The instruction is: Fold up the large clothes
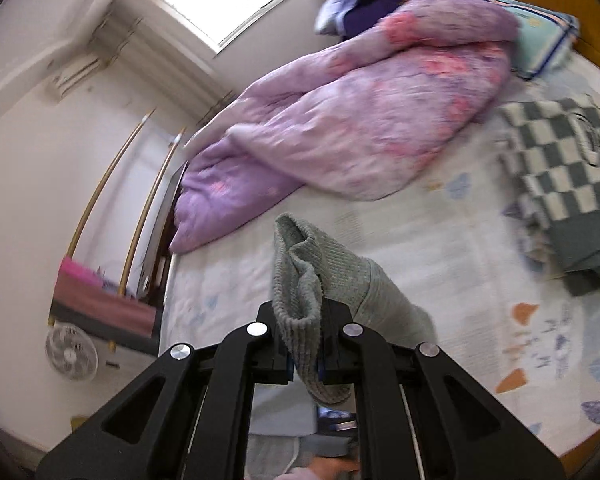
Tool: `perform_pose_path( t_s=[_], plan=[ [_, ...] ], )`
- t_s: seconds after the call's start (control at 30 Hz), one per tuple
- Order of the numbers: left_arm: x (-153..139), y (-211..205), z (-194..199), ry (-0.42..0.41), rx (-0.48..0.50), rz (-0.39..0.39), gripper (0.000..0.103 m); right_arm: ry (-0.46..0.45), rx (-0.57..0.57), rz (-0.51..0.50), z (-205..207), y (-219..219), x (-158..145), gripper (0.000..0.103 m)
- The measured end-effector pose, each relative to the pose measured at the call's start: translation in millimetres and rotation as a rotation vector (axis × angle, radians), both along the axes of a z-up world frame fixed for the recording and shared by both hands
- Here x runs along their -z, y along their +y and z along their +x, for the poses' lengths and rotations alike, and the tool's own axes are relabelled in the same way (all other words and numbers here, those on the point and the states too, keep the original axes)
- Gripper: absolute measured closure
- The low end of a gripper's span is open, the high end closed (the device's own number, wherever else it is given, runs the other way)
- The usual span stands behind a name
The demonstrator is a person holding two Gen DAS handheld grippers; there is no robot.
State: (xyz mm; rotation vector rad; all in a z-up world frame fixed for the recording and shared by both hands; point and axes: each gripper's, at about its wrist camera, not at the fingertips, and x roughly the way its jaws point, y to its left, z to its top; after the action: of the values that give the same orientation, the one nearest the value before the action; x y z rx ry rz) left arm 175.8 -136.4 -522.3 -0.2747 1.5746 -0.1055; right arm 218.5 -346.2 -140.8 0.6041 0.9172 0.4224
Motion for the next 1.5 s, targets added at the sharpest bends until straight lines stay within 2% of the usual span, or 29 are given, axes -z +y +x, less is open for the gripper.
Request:
perform_pose_path(
  t_s=[0.03,0.07,0.1,0.13,0.27,0.43,0.6,0.73,0.83,0.93,1.1,1.17,1.2,1.23,1.27,1.3,1.33,1.37,1.43,1.5],
  plan=[
    [-1,8,0,0.014,-0.007,-0.041,0.086,-0.004,-0.017,-0.014,-2,21,-3,0.096],
    [-3,18,1,0.04,-0.016,-0.069,0.098,-0.002,-0.027,-0.024,-3,39,-3,0.096],
    [-4,29,1,0.051,-0.021,-0.088,0.101,0.002,-0.037,-0.025,-3,54,-2,0.096],
    [-15,44,0,0.037,-0.036,-0.114,0.101,0.007,-0.049,-0.026,-5,73,-2,0.096],
    [-81,121,-13,-0.064,-0.09,-0.119,0.101,0.042,-0.096,-0.047,-7,143,15,0.096],
    [-148,225,-28,-0.134,-0.153,-0.024,0.101,0.112,-0.166,-0.056,-10,226,51,0.096],
    [-198,316,-30,-0.151,-0.235,0.082,0.101,0.192,-0.242,-0.094,-16,309,95,0.096],
    [-226,372,-40,-0.148,-0.294,0.138,0.101,0.253,-0.292,-0.142,-26,361,130,0.096],
    [-238,403,-45,-0.142,-0.321,0.194,0.101,0.297,-0.321,-0.181,-32,392,159,0.096],
    [-248,427,-52,-0.142,-0.337,0.214,0.101,0.339,-0.351,-0.211,-37,418,187,0.096],
    [-242,444,-55,-0.128,-0.357,0.226,0.101,0.406,-0.393,-0.285,-51,459,240,0.096],
    [-233,449,-55,-0.113,-0.366,0.219,0.101,0.446,-0.418,-0.293,-56,472,258,0.092],
    [-228,449,-56,-0.106,-0.367,0.22,0.101,0.481,-0.442,-0.273,-59,480,271,0.084],
    [-225,450,-58,-0.099,-0.366,0.225,0.099,0.513,-0.473,-0.247,-60,486,279,0.064],
    [-221,450,-59,-0.089,-0.364,0.232,0.09,0.58,-0.531,-0.192,-63,493,293,0.047],
    [-216,450,-61,-0.073,-0.364,0.246,0.082,0.619,-0.548,-0.157,-66,498,299,0.019],
    [-214,449,-62,-0.066,-0.365,0.256,0.067,0.613,-0.53,-0.153,-68,493,298,0.017],
    [-212,448,-64,-0.065,-0.363,0.265,0.061,0.593,-0.517,-0.155,-68,489,294,0.017],
    [-208,441,-64,-0.069,-0.34,0.264,0.06,0.541,-0.517,-0.179,-66,476,280,0.015],
    [-198,431,-62,-0.055,-0.326,0.238,0.06,0.531,-0.481,-0.202,-62,450,269,0.015]
  ],
)
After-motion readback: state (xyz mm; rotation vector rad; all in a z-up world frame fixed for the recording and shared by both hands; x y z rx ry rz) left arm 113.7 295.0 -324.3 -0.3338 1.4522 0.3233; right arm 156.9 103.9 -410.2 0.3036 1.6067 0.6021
